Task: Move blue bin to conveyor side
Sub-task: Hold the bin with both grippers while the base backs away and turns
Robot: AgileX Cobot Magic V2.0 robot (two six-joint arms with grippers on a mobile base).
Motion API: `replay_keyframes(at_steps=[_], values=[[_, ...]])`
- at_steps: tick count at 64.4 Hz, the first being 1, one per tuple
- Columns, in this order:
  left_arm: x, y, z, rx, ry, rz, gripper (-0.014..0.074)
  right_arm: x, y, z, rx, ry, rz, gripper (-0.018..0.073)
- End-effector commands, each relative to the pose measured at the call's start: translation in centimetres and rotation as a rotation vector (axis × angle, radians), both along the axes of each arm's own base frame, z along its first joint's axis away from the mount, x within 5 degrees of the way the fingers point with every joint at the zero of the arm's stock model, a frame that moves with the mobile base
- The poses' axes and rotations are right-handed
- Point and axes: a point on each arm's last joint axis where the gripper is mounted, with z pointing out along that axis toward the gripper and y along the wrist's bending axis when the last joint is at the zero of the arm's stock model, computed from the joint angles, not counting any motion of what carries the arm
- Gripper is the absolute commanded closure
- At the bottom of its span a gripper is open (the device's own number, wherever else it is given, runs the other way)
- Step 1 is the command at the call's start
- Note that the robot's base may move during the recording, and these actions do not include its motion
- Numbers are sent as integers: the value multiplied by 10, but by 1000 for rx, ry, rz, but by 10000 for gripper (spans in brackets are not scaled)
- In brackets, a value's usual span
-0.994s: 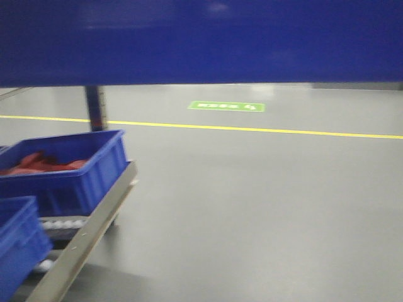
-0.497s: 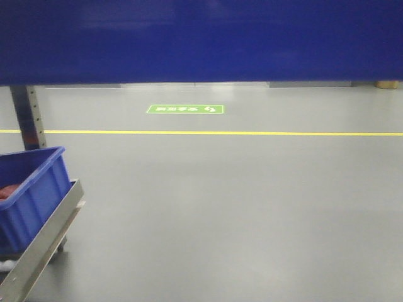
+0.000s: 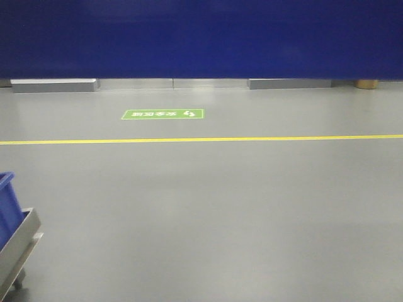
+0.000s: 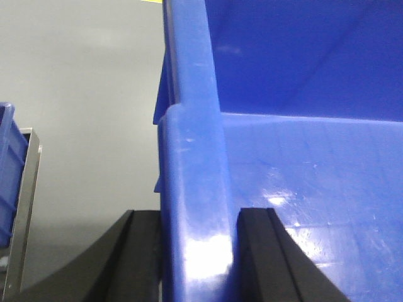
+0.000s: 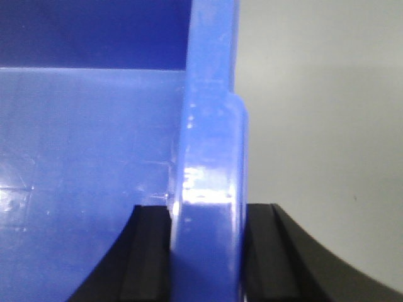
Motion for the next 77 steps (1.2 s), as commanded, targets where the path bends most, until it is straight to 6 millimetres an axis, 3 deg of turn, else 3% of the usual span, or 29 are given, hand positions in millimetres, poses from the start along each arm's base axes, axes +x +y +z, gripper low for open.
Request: replay_keyframes(at_steps=[1, 77], values=[[-4, 3, 16, 31, -147, 27, 616, -3, -8, 13, -36, -126, -37, 640], [-3, 3, 17, 30, -163, 29, 616, -3, -8, 13, -36, -126, -37, 640]])
